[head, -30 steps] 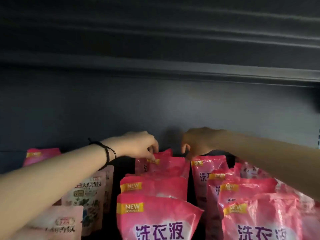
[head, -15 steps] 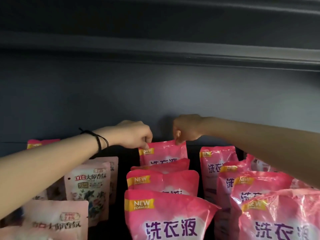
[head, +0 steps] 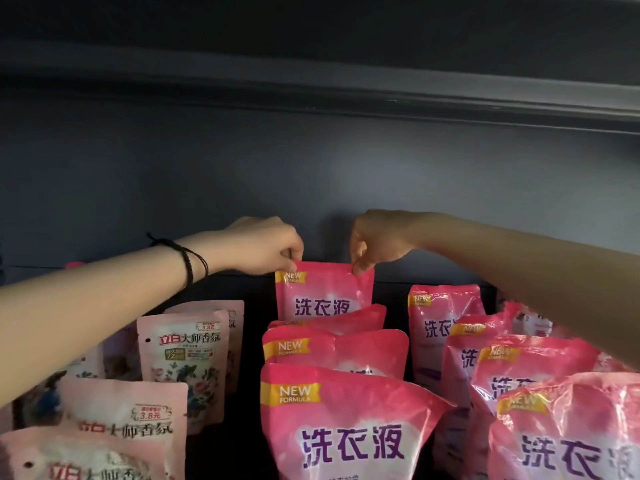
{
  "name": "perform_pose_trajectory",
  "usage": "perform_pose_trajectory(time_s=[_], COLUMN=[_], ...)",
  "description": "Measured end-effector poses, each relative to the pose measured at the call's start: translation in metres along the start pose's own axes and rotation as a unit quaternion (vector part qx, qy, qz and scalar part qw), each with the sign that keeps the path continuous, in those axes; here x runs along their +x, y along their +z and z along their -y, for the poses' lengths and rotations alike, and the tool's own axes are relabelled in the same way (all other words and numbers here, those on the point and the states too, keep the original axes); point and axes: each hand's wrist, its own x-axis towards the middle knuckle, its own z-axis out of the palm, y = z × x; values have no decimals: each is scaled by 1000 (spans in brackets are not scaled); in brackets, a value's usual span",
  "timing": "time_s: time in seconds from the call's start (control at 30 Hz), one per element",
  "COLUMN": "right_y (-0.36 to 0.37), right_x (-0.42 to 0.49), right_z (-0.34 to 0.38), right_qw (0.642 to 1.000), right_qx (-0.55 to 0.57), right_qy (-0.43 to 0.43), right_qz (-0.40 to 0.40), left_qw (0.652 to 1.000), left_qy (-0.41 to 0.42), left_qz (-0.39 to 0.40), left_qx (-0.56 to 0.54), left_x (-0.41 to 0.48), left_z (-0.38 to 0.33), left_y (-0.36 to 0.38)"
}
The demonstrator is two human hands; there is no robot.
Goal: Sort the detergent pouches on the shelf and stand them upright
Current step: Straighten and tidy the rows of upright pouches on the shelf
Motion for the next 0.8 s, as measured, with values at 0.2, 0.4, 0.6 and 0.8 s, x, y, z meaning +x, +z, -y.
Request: perform_pose_trajectory(time_s=[0.2,0.4,0.6,0.8], right_y=[24,25,9,-7], right_x=[5,-1,-26,-77], right_z=[3,7,22,62], right_qw=[1000,999,1000,990], right_qx=[-10,-14,-13,47], right_qy=[-8,-14,11,69], right_qz=[26,42,24,-118], left_qw=[1000,999,995,975], left_qy=[4,-12,-27,-73], left_qz=[30,17,-18,-131], left_qx=[-5,-45,-97,-164], left_x=[2,-2,-37,-113], left_z=[-8,-9,1,22], left_y=[17,20,16,-6])
